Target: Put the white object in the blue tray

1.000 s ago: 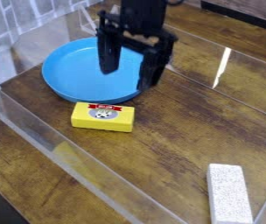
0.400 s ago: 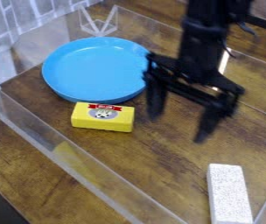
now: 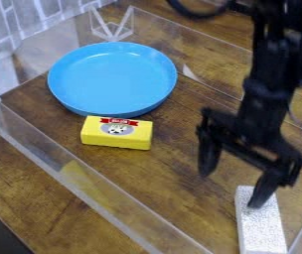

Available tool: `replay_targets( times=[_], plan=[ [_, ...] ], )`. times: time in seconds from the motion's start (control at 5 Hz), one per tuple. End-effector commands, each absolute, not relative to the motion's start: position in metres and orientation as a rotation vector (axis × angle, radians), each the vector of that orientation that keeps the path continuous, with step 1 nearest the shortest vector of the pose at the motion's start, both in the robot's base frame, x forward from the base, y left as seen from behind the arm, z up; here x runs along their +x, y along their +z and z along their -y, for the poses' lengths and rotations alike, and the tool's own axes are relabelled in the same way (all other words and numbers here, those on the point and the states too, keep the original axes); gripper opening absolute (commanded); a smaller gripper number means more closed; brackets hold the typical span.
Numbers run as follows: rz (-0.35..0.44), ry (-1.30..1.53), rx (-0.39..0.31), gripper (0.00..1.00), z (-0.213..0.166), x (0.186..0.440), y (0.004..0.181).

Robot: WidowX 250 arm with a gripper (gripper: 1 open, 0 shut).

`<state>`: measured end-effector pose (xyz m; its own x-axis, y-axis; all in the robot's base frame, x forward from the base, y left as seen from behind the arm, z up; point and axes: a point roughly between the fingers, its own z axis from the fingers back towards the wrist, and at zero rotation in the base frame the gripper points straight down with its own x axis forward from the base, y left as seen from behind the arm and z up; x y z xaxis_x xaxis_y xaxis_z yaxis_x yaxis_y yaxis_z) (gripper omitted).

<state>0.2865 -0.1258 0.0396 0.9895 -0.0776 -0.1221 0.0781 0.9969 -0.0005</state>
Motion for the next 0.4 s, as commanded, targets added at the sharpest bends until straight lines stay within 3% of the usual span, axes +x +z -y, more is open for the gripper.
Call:
replay_targets(
  times=[0.0,0.2],
  plan=[
    [-0.052,-0.079,-0.013,1.0,0.1535,0.286,0.0419],
    [-0.056,-0.081,-0.004,1.0,0.1616,0.2908,0.0328]
  ],
)
